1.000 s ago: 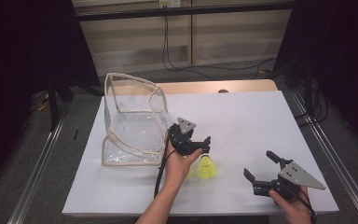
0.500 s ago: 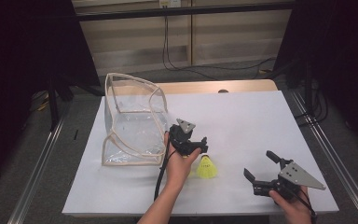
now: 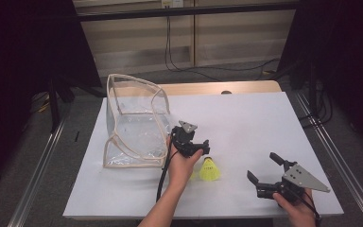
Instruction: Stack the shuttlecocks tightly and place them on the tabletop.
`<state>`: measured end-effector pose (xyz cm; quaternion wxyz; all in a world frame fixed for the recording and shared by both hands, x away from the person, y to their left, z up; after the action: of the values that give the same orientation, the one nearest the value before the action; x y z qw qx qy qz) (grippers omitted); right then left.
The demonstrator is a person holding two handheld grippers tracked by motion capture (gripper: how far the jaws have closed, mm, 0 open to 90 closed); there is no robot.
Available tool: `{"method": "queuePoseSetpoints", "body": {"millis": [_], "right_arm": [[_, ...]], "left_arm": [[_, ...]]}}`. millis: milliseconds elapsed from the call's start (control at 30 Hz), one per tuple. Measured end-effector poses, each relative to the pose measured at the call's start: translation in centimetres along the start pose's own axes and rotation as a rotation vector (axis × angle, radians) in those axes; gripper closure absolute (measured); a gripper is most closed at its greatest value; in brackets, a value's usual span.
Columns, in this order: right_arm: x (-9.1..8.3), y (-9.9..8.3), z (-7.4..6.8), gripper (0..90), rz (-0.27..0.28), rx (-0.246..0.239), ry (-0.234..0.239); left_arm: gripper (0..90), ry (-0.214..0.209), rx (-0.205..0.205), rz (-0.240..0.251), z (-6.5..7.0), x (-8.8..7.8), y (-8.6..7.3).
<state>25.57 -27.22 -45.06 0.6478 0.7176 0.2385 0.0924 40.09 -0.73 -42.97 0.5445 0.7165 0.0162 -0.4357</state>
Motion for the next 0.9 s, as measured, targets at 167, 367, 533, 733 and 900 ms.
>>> {"method": "queuePoseSetpoints", "body": {"millis": [167, 367, 533, 733, 900], "right_arm": [[-0.02, 0.02, 0.06, 0.3, 0.003, -0.002, 0.002], [-0.01, 0.02, 0.07, 0.3, 0.002, -0.003, 0.001], [-0.02, 0.04, 0.02, 0.3, 0.003, -0.006, 0.002], [0.00, 0.04, -0.06, 0.3, 0.003, -0.008, 0.004], [0.01, 0.04, -0.06, 0.4, 0.004, -0.010, 0.006]], "left_arm": [[12.3, 0.003, -0.005, 0.009, -0.03, -0.06, 0.14], [8.4, 0.047, -0.002, 0.026, -0.25, -0.40, 0.22], [6.4, 0.101, 0.000, 0.013, -0.46, -0.50, 0.11], [5.0, 0.086, -0.011, -0.038, -0.27, -0.05, -0.07], [6.2, 0.046, -0.048, -0.067, -0.18, 0.27, -0.28]]}}
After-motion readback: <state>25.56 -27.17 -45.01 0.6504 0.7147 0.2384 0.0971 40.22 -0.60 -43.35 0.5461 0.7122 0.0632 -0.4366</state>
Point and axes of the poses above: each handheld gripper's, and its own axes: x roughly forward along the jaws, y roughly out of its top, z roughly to its right, the point moved 2 cm from there along x, roughly forward along the jaws, and after that the axes turned 8 degrees about x, right-handed, at the moved point
